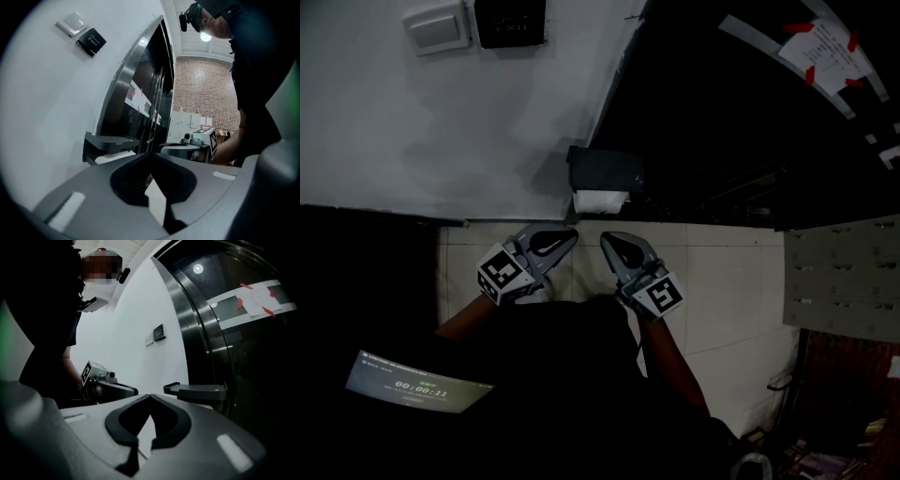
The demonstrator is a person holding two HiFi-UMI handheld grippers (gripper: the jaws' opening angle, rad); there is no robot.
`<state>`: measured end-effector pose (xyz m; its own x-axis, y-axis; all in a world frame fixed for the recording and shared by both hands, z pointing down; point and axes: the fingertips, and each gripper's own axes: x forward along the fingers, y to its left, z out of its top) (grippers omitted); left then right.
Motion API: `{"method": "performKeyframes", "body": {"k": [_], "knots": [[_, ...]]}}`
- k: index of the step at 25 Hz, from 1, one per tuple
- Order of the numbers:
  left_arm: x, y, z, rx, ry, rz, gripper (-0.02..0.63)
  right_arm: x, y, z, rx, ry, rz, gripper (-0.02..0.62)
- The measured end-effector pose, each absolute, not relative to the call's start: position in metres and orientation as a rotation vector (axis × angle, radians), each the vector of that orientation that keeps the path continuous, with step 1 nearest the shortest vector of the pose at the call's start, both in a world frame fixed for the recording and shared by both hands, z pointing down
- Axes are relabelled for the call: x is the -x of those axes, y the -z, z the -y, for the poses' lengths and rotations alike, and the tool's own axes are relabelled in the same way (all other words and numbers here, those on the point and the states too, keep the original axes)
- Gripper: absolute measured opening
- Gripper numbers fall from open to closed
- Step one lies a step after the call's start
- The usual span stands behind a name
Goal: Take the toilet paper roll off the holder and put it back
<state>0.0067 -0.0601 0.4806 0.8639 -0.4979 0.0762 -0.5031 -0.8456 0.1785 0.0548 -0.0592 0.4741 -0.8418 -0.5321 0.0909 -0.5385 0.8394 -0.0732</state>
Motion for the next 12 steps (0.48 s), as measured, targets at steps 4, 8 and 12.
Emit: {"method": "performKeyframes", "body": {"k": [4, 8, 12], "knots": [[-0.0068, -0.4814, 0.0608, -2.848, -0.043, 0.769, 0.003, -0.0527, -0.4751, 0.0574, -0.854, -0.153, 2.95, 0.0], [-0.0065, -0.4828, 0.061, -2.85, -0.046, 0.769, 0.003, -0.0514, -0.4772, 0.0565, -0.854, -0.17, 2.95, 0.0], [-0.0081, -0.4832, 0.0622, -2.854, -0.044, 0.763, 0.003, -0.0521, -0.4789, 0.0576, -0.857, -0.164, 2.947, 0.001]]}}
